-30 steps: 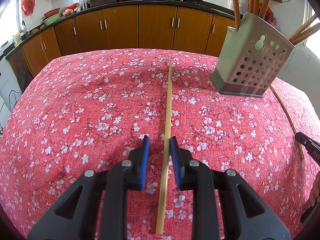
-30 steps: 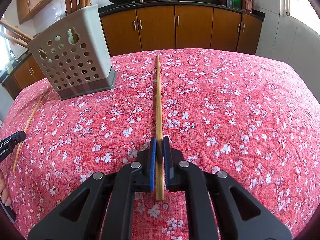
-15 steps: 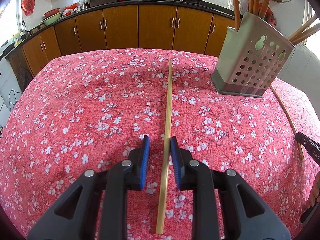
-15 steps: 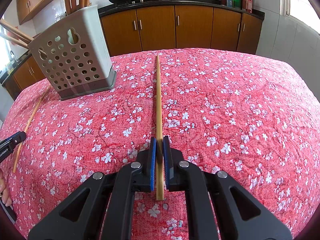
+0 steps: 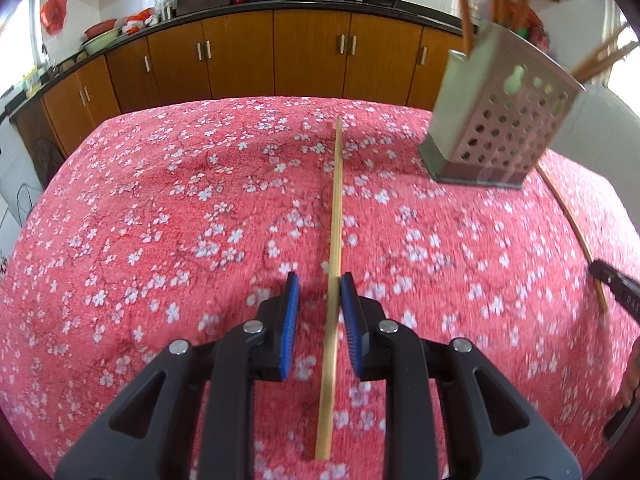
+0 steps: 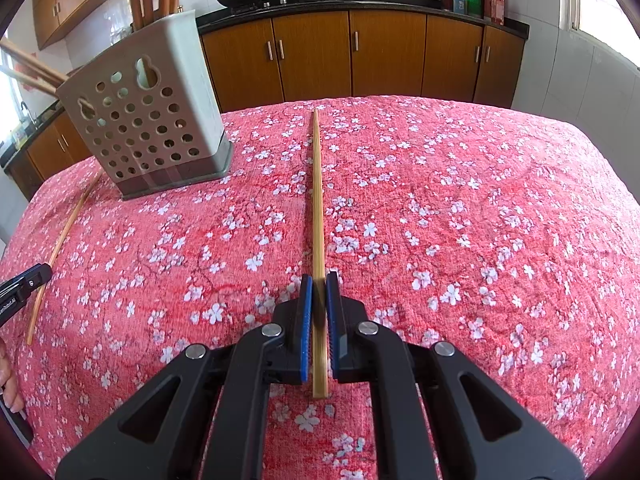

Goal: Organize utensils
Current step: 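Hold the grasped chopsticks against the tablecloth with both tools, then lift the chopsticks upright and lower them into the holder with both tools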

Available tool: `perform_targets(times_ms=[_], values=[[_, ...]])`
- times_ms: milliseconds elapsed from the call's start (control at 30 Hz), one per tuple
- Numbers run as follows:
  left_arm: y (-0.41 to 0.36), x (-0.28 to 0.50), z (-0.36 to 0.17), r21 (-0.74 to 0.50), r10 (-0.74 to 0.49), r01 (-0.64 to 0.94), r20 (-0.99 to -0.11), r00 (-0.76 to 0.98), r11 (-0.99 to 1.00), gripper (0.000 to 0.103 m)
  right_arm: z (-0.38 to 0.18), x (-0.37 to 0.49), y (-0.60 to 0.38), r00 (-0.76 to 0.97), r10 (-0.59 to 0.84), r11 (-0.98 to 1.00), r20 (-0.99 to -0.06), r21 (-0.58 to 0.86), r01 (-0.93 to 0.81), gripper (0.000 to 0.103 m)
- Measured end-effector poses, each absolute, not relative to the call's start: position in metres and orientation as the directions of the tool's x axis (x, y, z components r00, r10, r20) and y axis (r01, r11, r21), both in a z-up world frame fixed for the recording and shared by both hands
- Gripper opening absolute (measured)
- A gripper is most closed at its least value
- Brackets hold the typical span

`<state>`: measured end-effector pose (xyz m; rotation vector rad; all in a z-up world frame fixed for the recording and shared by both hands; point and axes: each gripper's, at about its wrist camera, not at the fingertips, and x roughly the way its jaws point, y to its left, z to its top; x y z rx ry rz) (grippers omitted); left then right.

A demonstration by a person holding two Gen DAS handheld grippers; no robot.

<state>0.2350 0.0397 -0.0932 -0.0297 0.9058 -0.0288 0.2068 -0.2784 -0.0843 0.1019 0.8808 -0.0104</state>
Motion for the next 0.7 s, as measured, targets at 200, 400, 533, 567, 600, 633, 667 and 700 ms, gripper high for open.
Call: perform_targets(times_ms=[200, 400, 533, 567, 600, 633, 667, 700], values=[[0.037, 0.217, -0.094, -0.02, -0.045, 0.048, -0.789, 0.613, 0.999, 0.023, -0.085, 0.198, -0.279, 0.638, 0.043, 0.995, -0.769, 0.092, 0.045, 0.008], [0.035, 0.216, -0.094, -0.013, -0.043, 0.053, -0.789, 0.613, 0.999, 0.009, -0.083, 0.198, -0.284, 0.638, 0.053, 0.994, -0.768, 0.105, 0.044, 0.008], [0.034, 0.21, -0.086, 0.01, -0.037, 0.071, -0.771, 0.636, 0.997, 0.008, -0.071, 0.194, -0.286, 0.669, 0.035, 0.995, -0.743, 0.087, 0.045, 0.008], [0.033, 0.207, -0.08, 0.012, -0.042, 0.078, -0.758, 0.651, 0.997, 0.008, -0.062, 0.192, -0.287, 0.691, 0.03, 0.995, -0.722, 0.084, 0.044, 0.008], [0.033, 0.204, -0.074, 0.014, -0.045, 0.083, -0.746, 0.664, 0.996, 0.008, -0.055, 0.19, -0.287, 0.709, 0.025, 0.996, -0.705, 0.079, 0.044, 0.008], [0.033, 0.201, -0.064, 0.015, -0.049, 0.087, -0.726, 0.686, 0.996, 0.008, -0.041, 0.186, -0.288, 0.739, 0.016, 0.996, -0.674, 0.072, 0.043, 0.008], [0.032, 0.198, -0.055, 0.012, -0.054, 0.089, -0.709, 0.703, 0.996, 0.008, -0.032, 0.184, -0.288, 0.759, 0.013, 0.997, -0.651, 0.069, 0.043, 0.008], [0.032, 0.196, -0.045, 0.007, -0.061, 0.091, -0.69, 0.721, 0.996, 0.008, -0.016, 0.179, -0.289, 0.79, 0.009, 0.997, -0.614, 0.068, 0.041, 0.008]])
